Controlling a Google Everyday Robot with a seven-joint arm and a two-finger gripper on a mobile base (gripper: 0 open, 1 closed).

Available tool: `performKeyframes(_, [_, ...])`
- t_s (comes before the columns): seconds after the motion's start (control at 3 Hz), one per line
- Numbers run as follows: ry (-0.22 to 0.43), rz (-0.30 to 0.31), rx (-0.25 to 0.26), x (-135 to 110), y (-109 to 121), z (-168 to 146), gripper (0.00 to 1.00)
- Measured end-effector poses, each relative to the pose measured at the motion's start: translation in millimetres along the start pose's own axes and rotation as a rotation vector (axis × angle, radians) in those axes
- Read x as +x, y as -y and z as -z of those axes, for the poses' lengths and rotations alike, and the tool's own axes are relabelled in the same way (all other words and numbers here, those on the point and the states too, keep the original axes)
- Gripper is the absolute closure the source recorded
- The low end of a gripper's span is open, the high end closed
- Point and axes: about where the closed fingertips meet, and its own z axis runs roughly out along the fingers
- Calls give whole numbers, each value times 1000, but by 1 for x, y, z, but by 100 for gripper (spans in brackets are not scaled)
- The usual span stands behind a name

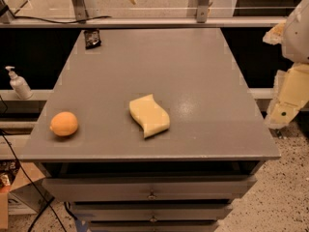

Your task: Move rxbar chocolate near orange

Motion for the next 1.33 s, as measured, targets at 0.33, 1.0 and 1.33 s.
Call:
performKeyframes(0.33, [0,0,0,0,0,0,0])
performKeyframes(1.0, [301,55,-23,-51,16,-14,0])
performKeyframes(1.33, [500,60,-94,-89,29,-31,0])
